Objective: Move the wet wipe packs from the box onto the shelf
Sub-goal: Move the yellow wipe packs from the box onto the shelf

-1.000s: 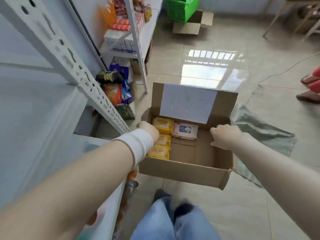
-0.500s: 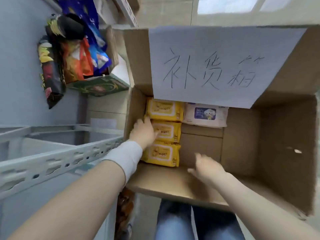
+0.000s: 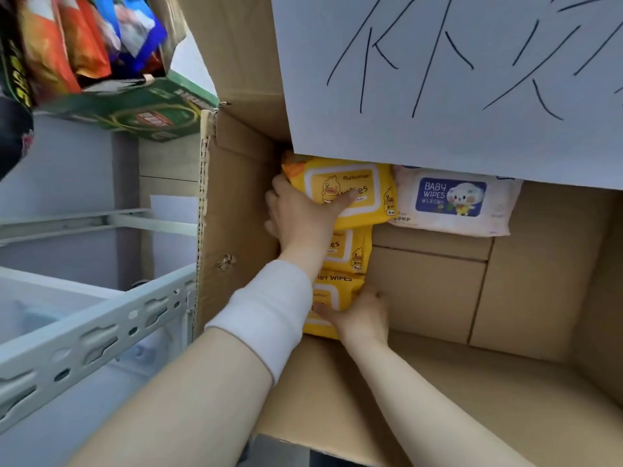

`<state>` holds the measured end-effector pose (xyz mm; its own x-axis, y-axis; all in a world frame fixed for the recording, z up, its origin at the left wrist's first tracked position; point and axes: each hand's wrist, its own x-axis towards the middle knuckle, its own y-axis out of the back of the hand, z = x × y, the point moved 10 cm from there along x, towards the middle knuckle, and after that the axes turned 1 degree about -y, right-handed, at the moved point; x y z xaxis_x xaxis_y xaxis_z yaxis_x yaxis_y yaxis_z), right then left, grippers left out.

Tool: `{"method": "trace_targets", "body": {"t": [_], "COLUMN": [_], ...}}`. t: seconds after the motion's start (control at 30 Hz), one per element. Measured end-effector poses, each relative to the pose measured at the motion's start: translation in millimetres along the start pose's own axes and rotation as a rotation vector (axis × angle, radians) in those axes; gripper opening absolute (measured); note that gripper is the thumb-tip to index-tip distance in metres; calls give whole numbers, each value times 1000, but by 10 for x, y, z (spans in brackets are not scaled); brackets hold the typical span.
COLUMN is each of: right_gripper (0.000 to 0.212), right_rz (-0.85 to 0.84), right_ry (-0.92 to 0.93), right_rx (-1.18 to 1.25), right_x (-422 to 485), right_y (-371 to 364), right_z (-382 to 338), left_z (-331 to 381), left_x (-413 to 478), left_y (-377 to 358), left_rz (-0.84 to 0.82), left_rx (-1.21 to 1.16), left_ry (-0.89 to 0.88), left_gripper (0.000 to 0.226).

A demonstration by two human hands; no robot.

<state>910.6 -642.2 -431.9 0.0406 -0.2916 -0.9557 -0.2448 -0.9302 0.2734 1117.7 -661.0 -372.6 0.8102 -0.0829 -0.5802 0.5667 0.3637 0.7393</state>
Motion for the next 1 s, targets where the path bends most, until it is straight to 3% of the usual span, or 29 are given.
{"method": "trace_targets", "body": {"t": [0.17,0.3,0.47,0.63,0.7,0.83,1.0], "right_gripper": [67,34,43,59,51,32,39], "right_rz": [-115,-76,2,-119,-187,-253,-377], "right_ry": [-19,-57,47,270,398,625,844], "right_rx": [263,435,394,345,316,168,9], "right_x": [-122,-373,-1106,-2204,-2661,-3617,-4915], "right_y": [59,559,1590,2130,2186,2140,1707], "right_z": [47,322,627,647,577,503,465], "left_z": [-86,-166,-224,-303,-396,-720,-1441], "left_x": [-86,-352,-1086,-2244,-2805,-3938,-5217], "left_y": [-78,224,917,1979,2318,2963,3838], "left_rz": [-275,-298,-240,-79,-85,-36,176], "left_rx": [-360,-477,-570,-661,-828,-1039,-1141], "left_ry": [86,19,-46,-113,-157,-268,-310], "left_gripper": [52,31,23,58,55,23,27]}}
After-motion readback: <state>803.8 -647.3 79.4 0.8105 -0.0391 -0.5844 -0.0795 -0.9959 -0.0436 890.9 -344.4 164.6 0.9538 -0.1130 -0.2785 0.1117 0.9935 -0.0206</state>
